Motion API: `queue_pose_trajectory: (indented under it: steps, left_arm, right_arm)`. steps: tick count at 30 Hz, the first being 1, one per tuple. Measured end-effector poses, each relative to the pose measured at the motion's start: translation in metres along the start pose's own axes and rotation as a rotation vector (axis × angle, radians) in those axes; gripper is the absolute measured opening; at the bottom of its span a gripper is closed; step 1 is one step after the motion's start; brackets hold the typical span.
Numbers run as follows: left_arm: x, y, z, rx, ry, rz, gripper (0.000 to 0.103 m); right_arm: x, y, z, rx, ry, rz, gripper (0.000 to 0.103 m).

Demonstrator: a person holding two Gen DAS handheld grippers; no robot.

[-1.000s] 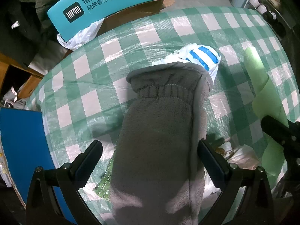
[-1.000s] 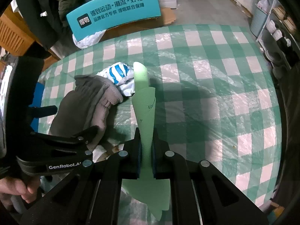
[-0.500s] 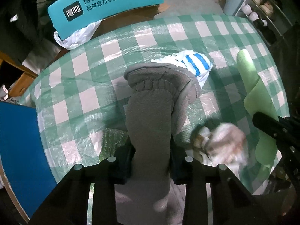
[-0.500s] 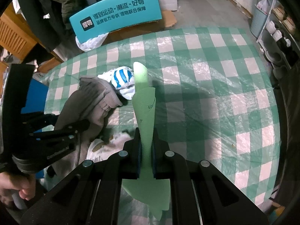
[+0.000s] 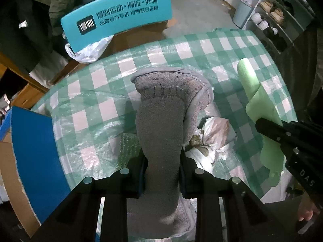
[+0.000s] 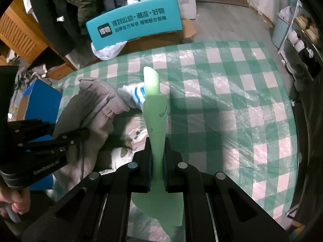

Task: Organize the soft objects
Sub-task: 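Close the left tool on the grey fleece item and lift it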

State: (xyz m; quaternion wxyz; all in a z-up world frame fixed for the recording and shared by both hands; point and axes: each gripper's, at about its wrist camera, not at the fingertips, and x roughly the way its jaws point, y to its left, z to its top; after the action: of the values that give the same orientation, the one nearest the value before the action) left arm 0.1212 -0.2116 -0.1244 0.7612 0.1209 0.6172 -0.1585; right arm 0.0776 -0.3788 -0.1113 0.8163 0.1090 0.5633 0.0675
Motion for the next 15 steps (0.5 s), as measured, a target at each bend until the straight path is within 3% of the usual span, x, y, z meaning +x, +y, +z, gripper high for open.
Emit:
queue_pose_trajectory:
  steps: [15]
  left_arm:
    - [-0.051, 0.007, -0.016, 0.018, -0.101, 0.006, 0.025]
  right_arm:
    - [-0.03, 0.021, -0.005, -0.036, -0.052, 0.016, 0.008]
